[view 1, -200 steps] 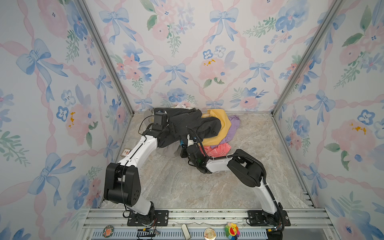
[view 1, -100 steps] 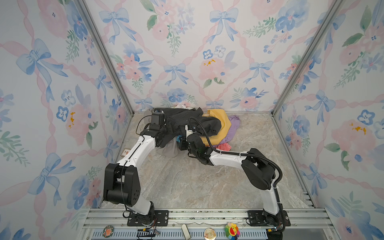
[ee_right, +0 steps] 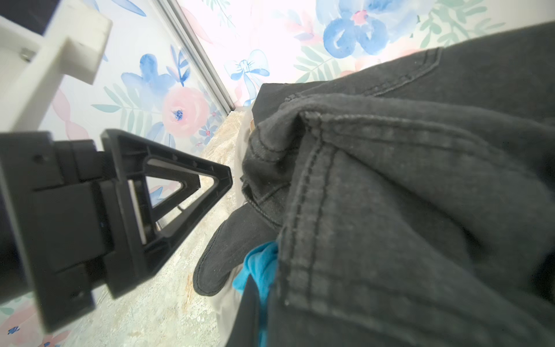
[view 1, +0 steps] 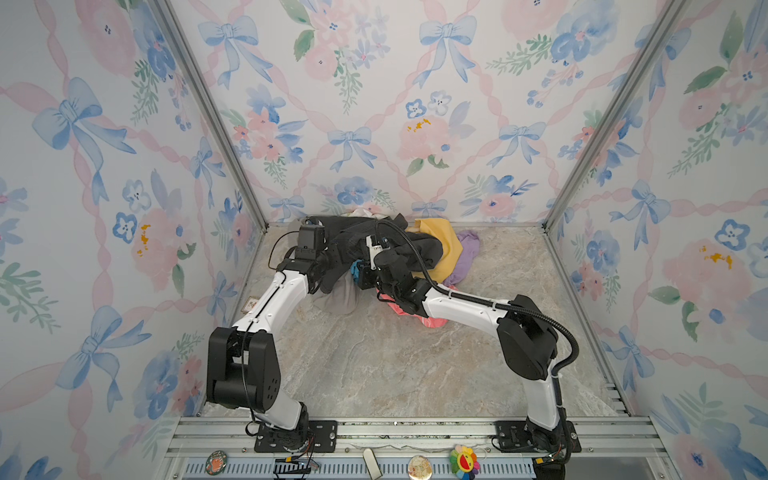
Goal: Pick out a specific cloth from the pile
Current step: 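Grasp the teal shirt with the right gripper and lift it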
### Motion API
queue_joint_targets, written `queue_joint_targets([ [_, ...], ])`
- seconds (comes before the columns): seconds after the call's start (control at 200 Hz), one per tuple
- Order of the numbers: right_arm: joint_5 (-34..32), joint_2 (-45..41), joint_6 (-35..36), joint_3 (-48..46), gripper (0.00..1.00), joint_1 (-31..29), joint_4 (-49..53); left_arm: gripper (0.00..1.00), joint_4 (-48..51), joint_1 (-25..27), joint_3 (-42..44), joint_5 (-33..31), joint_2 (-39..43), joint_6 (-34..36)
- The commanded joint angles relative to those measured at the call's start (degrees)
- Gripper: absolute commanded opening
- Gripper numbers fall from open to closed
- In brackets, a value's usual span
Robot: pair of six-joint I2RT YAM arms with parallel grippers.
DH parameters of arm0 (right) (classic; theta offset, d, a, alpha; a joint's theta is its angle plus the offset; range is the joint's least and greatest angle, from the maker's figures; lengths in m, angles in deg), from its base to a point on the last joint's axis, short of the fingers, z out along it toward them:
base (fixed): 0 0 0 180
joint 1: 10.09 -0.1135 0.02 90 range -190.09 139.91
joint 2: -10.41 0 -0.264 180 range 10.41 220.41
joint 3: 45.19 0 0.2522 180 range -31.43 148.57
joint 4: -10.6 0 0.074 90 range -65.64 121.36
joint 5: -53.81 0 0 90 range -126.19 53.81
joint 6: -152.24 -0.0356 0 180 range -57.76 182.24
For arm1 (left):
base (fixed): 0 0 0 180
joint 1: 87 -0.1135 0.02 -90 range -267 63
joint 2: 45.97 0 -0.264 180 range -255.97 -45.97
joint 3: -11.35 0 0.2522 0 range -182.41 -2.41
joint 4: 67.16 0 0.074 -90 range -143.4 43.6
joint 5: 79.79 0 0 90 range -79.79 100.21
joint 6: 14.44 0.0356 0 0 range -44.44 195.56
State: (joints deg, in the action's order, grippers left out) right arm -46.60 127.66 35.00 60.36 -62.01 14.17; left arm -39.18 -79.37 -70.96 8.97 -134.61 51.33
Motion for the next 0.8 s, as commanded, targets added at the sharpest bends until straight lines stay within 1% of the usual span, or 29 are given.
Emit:
queue_joint_targets([
  [0.0,2.0,-5.0,3.8,4.8,0.00,0.9,0.2,0.54,-1.0,-0.5,0.9,-0.5,1.3,-0.6],
  [0.14,3.4,-5.5,4.5,7.2,0.00,1.6,2.1,0.54,-1.1,-0.7,0.9,-0.4,1.2,-0.6],
  [0.36,6.2,-4.0,4.7,13.8,0.00,2.3,6.8,0.54,-1.1,-0.9,1.0,-0.3,0.9,-0.6],
  [0.595,8.0,-2.5,5.4,21.0,0.00,3.3,11.3,0.54,-1.1,-0.9,1.1,-0.7,0.5,-0.5],
  [0.795,8.7,-1.8,6.0,25.0,0.00,3.4,13.7,0.54,-1.1,-0.9,1.1,-1.0,0.0,-0.4],
])
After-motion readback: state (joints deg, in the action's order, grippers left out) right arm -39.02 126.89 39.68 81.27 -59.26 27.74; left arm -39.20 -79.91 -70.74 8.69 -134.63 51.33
